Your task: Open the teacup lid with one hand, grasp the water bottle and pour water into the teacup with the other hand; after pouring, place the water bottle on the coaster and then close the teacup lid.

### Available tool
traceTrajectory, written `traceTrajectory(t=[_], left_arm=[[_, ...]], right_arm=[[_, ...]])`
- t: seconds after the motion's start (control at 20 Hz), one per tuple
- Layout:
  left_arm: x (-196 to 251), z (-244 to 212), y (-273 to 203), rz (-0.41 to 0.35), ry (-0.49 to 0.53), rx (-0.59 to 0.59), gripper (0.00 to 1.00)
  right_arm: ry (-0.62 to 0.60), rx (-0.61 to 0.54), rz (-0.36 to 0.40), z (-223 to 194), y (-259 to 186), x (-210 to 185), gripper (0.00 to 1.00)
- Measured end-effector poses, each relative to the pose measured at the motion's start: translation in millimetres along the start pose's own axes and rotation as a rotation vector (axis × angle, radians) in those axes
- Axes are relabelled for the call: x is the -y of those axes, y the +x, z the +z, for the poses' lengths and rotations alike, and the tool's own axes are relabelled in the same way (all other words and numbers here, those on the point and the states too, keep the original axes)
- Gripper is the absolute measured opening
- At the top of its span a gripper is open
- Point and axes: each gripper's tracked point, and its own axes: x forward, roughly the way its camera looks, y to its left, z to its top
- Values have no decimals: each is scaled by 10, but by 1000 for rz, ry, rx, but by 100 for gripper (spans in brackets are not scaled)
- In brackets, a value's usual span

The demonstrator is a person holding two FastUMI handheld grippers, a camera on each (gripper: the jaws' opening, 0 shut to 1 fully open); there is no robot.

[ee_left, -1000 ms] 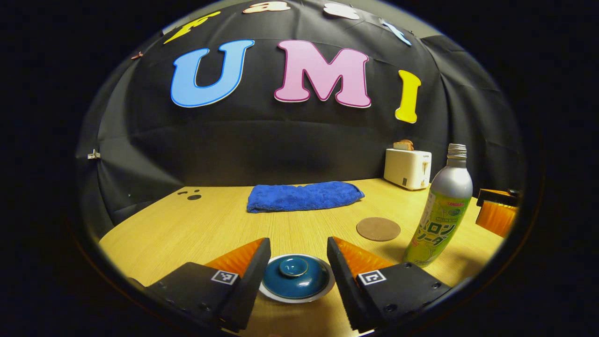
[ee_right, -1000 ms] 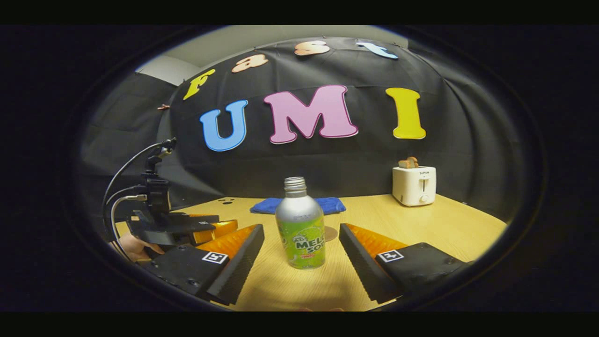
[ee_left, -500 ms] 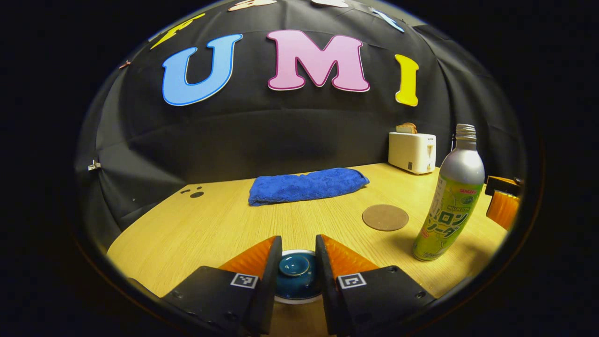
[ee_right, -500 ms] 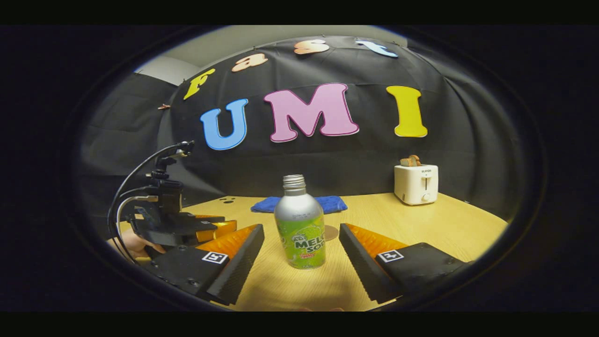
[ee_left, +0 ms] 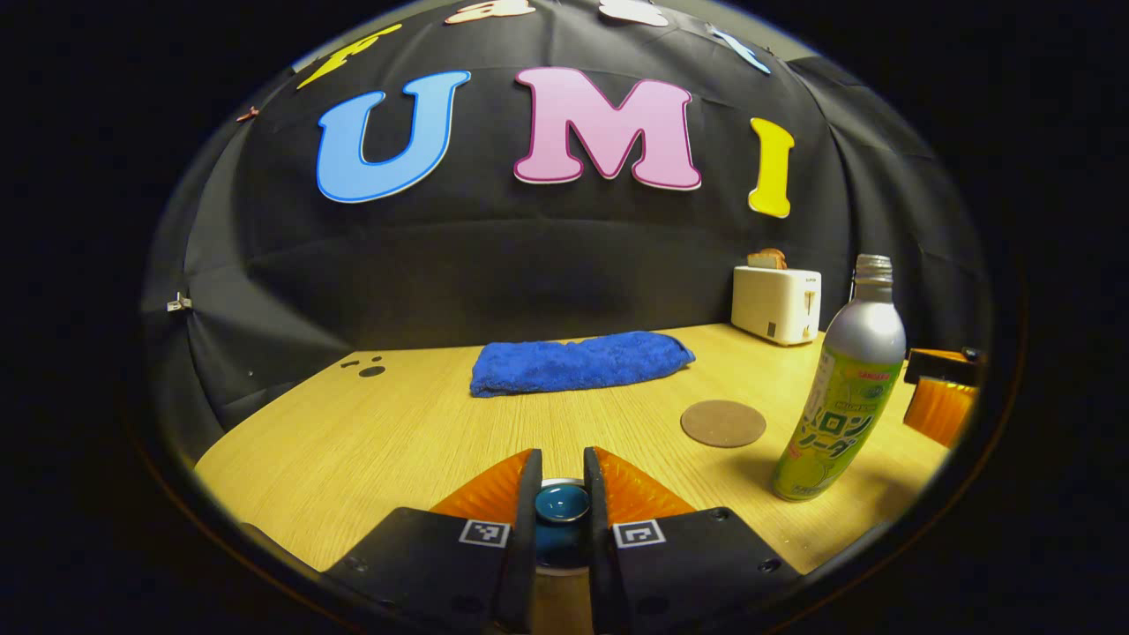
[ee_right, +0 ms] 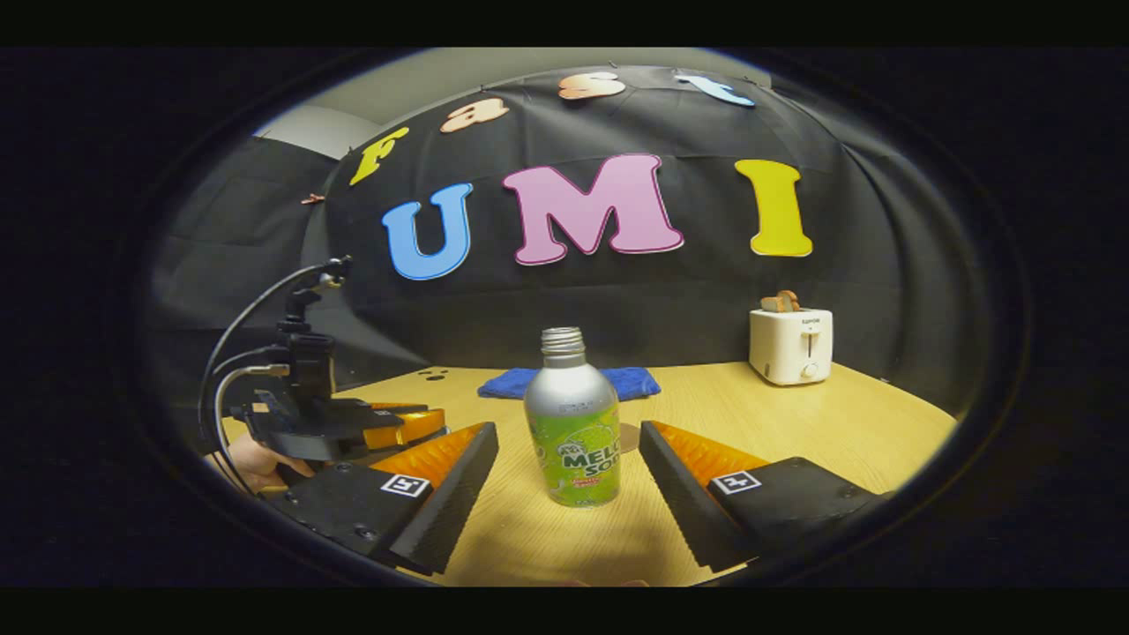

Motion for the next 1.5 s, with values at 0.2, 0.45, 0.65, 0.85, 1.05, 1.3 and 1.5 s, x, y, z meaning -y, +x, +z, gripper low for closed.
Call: traceTrajectory(t=[0.2,0.45,0.65,0.85,1.05,1.3,1.5], left_arm=[[-18,143,-60,7,30,48,31],[-21,359,-254,8,55,106,28],[-140,490,-439,27,50,145,28],[-293,480,-557,51,35,151,28],[-429,436,-623,67,16,145,28],[-604,372,-701,84,4,135,28],[-696,335,-758,85,1,133,28]], right_arm=[[5,-13,-10,-56,56,7,99],[-10,-38,-9,-144,163,-35,99],[-17,-23,-47,-108,298,17,100],[-30,-4,-63,-8,516,9,100],[-71,-12,-96,-6,740,73,99],[-96,-47,-130,-116,888,150,100],[-85,-56,-134,-163,930,145,80]])
